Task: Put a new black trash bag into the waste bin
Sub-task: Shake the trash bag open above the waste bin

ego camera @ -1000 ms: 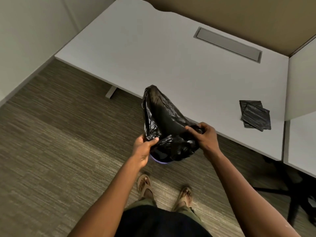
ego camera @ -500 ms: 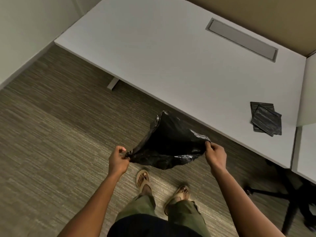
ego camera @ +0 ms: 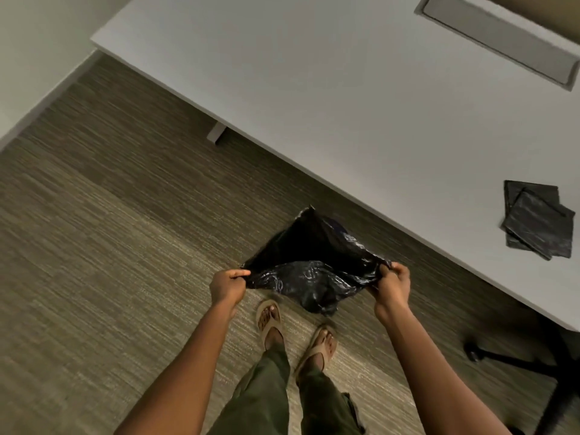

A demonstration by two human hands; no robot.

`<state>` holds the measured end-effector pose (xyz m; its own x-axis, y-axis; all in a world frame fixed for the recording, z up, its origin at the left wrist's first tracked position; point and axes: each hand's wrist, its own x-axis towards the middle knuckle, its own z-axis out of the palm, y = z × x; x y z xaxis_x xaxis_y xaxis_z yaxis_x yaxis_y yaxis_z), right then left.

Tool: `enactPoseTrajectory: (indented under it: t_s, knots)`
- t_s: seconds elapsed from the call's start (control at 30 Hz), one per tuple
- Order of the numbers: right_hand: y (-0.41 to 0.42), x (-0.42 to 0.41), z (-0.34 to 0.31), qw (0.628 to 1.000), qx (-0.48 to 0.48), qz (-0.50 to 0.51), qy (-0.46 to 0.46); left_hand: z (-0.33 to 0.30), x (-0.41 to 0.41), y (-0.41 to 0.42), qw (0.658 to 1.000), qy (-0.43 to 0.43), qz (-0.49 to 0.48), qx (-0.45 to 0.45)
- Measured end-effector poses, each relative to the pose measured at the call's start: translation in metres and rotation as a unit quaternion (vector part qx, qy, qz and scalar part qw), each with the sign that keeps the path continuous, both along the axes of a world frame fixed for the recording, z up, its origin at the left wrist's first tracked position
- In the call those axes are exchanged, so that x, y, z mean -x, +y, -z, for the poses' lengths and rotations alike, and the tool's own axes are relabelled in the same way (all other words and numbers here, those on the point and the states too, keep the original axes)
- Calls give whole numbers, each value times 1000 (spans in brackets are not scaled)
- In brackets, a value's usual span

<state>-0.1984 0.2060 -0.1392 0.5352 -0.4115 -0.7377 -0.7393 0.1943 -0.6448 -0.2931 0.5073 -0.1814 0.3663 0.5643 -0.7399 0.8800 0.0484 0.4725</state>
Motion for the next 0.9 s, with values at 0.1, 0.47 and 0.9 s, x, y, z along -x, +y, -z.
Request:
enactPoseTrajectory:
  t_s: [0.1,0.47,0.9]
  knots:
    - [2,-13,8,1000,-17,-1,-13,12,-19,-1,993,-13,-67,99]
    - [-10,-66,36,987,-145,-20,-60,46,-93,12,836,-101,-427,330]
    - [-50,-60,77,971,-180,-82,-135,88,-91,-33,953,-278,-35,114]
